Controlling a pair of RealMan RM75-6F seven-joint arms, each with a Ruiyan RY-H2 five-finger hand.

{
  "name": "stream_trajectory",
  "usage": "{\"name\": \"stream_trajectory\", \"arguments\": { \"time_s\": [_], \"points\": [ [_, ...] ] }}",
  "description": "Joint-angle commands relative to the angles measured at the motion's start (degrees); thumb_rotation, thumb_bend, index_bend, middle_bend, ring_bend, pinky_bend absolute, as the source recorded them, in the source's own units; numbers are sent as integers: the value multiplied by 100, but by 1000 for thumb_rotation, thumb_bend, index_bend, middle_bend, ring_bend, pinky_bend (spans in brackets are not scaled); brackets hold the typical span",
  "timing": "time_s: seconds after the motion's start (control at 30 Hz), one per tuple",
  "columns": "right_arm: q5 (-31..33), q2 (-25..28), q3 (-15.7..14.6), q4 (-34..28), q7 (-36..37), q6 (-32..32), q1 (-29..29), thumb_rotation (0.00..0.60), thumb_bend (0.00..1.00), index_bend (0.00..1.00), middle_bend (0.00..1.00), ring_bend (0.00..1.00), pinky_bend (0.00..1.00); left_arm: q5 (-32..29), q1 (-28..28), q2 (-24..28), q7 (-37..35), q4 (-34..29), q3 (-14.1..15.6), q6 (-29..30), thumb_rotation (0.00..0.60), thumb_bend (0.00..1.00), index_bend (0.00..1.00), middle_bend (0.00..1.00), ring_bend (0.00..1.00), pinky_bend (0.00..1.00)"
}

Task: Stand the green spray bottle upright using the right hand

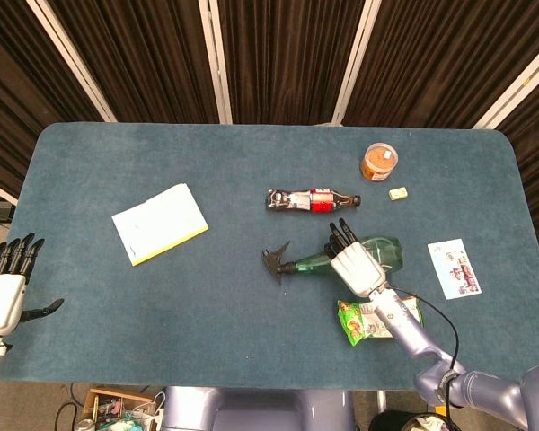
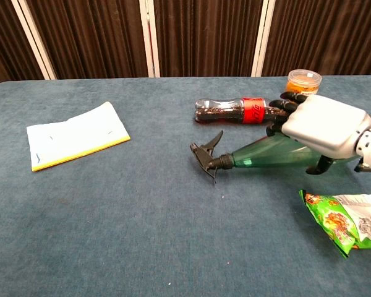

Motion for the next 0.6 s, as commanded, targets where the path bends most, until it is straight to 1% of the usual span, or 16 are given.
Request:
{"name": "stream_trajectory", "arguments": {
  "time_s": [0.03,0.13,0.23,0.27,0.37,0.47,0.6],
  "points": [
    [-97,54,11,-125,106,120,-59,600,402,977,266,0,81,38,7,13,-23,-10,6,46,600,22,0,0,0,48],
    [-95,209,66,-490,410,198,-113,600,410,978,271,0,94,113,19,32,-67,-27,23,117,600,22,0,0,0,47],
    [-228,352,158,-812,1100,469,-197,600,422,978,277,2,106,171,24,48,-120,-26,41,156,600,21,0,0,0,47],
    [-362,365,205,-853,1496,681,-237,600,430,980,285,7,116,191,23,53,-138,-20,48,164,600,21,0,0,0,47],
    [-645,313,308,-777,2414,1171,-322,600,450,993,321,30,152,223,25,60,-178,-11,59,184,600,22,0,0,0,47],
    [-718,237,391,-668,3231,1389,-370,600,467,1000,352,53,184,273,30,74,-214,-21,77,218,600,21,0,0,0,47],
    [-770,231,415,-534,3525,1409,-369,600,475,1000,370,70,196,297,50,91,-237,-32,82,270,600,22,0,0,0,48]
  ]
}}
